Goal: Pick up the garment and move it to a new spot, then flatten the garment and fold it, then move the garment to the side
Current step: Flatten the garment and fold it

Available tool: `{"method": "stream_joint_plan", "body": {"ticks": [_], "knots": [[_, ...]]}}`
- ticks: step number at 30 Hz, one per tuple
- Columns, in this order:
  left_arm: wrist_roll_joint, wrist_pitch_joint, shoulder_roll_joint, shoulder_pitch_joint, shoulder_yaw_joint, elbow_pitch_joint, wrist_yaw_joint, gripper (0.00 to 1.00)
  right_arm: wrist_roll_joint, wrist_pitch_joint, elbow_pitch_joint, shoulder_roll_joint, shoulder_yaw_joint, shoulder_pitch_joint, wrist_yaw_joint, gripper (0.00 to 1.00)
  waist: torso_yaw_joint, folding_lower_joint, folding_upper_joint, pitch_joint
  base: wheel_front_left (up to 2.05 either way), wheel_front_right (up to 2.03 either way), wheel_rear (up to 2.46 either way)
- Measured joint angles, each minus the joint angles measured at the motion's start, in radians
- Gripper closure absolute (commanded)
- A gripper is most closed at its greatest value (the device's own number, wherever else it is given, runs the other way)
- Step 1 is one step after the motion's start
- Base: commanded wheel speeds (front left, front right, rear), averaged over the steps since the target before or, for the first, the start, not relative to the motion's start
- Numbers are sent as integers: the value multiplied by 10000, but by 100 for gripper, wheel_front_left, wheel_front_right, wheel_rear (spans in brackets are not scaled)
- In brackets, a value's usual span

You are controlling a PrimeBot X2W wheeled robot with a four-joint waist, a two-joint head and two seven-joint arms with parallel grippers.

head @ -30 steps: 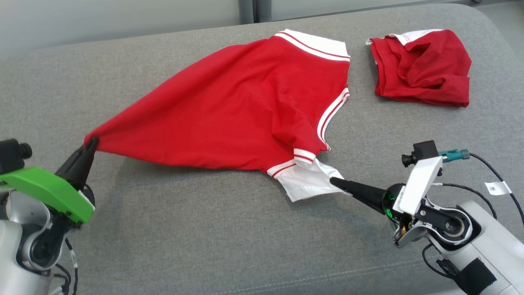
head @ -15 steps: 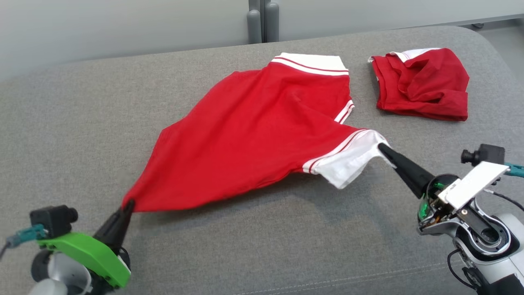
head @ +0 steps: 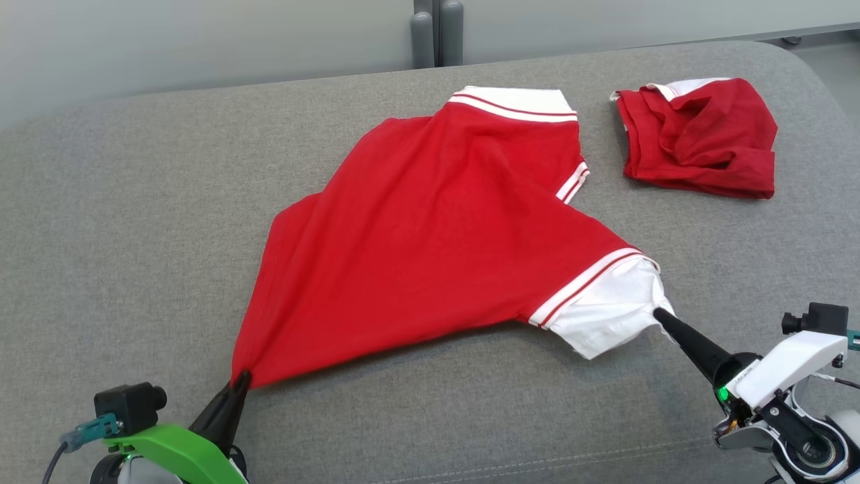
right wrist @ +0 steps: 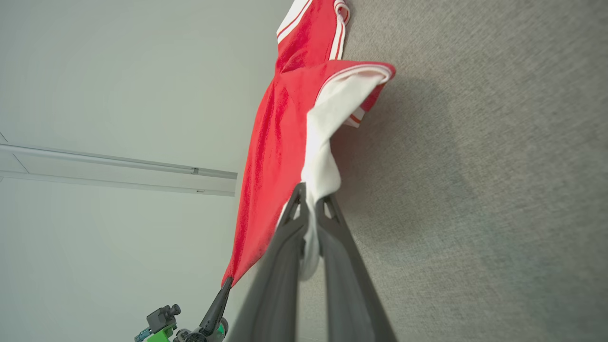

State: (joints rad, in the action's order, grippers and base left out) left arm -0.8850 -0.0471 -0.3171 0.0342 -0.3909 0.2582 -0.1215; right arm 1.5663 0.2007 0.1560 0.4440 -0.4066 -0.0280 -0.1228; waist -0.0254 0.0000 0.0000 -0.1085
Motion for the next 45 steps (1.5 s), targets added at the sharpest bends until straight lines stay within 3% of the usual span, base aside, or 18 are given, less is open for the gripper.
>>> {"method": "stream_joint_plan", "body": {"ticks": [10,17,19,20,21,22,24,25,26,27,45], "knots": [[318,-449,217,-44,-31,865,205,100,-1707,-679,-96,77,-660,-49,-2,100,22,0,0,-124,0,0,0],[364,-608,468,-22,-199,1323,203,98,-3026,-1490,1235,322,-823,-50,0,100,-14,0,0,-189,0,0,0],[366,-642,514,-8,-245,1480,203,93,-3177,-1651,1421,221,-872,-59,0,100,-23,0,0,-205,0,0,0],[376,-700,522,2,-253,1544,203,84,-3177,-1664,1476,153,-920,-60,-2,100,-25,0,0,-213,0,0,0],[378,-729,527,30,-255,1578,203,63,-3179,-1707,1534,61,-951,-63,-2,100,-24,0,0,-221,0,0,0],[389,-729,535,81,-255,1611,203,51,-3183,-1770,1590,-36,-980,-70,-2,100,-20,0,0,-231,0,0,0],[418,-828,543,175,-247,1699,203,33,-3200,-1841,1684,-161,-1080,-117,-2,65,-6,0,0,-250,0,0,0],[435,-830,548,223,-249,1772,203,10,-3271,-1873,1724,-199,-1124,-155,-2,51,3,0,0,-260,0,0,0],[437,-863,562,268,-249,1839,201,0,-3319,-1871,1760,-221,-1175,-216,-2,16,13,0,0,-270,0,0,0],[437,-905,581,301,-247,1868,201,0,-3358,-1873,1779,-249,-1198,-272,-2,0,22,0,0,-279,0,0,0],[1083,-1795,518,689,69,1383,171,0,-4232,-2828,2196,-63,-1358,-558,-2,0,94,0,0,-261,0,0,0]]}}
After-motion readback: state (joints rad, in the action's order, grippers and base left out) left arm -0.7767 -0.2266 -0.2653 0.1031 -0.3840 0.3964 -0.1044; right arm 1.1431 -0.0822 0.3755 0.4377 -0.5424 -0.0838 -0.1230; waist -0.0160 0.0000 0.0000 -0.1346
